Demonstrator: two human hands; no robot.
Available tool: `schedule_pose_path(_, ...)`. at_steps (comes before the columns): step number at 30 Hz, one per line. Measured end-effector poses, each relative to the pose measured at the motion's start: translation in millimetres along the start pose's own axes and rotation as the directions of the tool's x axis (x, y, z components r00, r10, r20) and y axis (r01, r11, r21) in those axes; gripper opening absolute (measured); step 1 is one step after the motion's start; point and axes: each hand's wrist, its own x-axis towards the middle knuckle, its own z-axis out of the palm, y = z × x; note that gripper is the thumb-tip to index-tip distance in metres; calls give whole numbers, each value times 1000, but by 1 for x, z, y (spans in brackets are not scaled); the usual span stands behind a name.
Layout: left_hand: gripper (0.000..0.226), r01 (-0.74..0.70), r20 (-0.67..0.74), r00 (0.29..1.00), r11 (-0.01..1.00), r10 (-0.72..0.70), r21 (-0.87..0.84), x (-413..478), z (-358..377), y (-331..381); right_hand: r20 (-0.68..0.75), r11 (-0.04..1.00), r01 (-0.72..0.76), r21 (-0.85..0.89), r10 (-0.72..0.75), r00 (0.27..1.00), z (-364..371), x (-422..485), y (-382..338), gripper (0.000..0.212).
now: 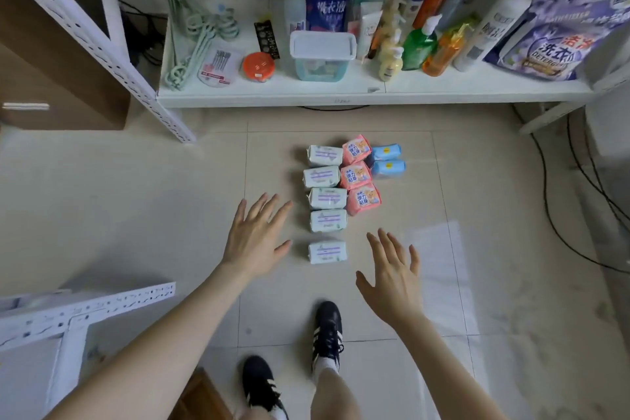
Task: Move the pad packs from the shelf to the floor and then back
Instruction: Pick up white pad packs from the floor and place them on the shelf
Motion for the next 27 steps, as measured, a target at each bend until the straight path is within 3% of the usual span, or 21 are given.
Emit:
schedule_pose_path(10,73,-3,102,995,999,7,-45,74,179,7,96,998,47,31,-50,994,161,88,45,74)
schedule_pose_path(19,78,-33,104,994,996,42,-85,147,324,-20,175,995,72,72,-84,981,310,140,69,84)
schedule_pose_path(27,83,-82,73,993,984,94,-159,188,400,-31,164,990,109,94,-123,979,380,164,83,93)
